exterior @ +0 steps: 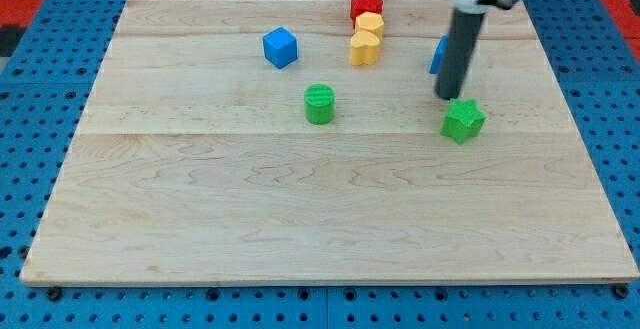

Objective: Place green and blue blocks to the bottom left of the yellow heart

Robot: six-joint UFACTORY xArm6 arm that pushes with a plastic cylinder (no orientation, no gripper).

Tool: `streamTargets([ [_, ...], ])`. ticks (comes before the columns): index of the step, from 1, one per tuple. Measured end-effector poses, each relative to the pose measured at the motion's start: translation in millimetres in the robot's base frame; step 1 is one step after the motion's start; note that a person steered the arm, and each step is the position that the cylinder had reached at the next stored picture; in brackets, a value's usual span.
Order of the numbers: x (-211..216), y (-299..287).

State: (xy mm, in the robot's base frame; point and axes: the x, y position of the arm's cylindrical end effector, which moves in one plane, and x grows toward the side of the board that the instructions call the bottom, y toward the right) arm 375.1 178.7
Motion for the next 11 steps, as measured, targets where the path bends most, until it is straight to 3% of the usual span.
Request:
streamTargets([
  [1,-46,32],
  [2,-77,26],
  [6,-80,-4],
  [9,-41,-33],
  [11,47,-96],
])
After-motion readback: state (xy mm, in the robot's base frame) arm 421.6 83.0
